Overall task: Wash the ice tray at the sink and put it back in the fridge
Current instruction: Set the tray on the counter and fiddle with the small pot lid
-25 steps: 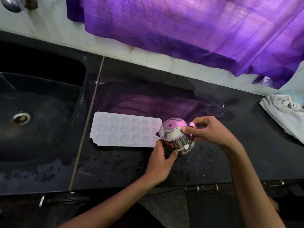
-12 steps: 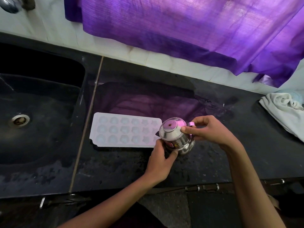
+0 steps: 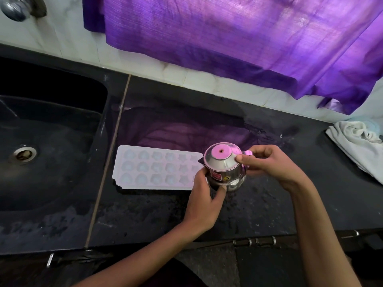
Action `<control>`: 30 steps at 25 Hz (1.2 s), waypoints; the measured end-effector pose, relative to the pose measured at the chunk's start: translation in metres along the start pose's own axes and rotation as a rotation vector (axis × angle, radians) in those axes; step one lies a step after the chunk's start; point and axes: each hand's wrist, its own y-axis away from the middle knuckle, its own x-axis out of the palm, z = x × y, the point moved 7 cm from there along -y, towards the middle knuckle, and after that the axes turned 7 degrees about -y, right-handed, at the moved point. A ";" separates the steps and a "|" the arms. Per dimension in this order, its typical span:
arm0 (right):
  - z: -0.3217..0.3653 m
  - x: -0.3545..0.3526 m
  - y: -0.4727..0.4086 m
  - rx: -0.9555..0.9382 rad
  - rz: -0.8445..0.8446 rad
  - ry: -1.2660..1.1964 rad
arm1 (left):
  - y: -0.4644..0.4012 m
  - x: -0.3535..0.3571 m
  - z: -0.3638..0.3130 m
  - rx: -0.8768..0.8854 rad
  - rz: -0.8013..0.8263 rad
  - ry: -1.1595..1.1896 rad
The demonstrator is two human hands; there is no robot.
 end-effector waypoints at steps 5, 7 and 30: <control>0.006 0.002 -0.011 -0.003 0.010 -0.038 | -0.009 -0.007 -0.004 0.024 -0.066 0.017; 0.011 0.006 -0.017 -0.006 0.022 -0.020 | -0.014 -0.009 -0.002 0.008 -0.083 0.029; 0.036 0.033 -0.057 -0.006 0.062 0.175 | -0.042 -0.022 0.018 -0.111 -0.132 0.051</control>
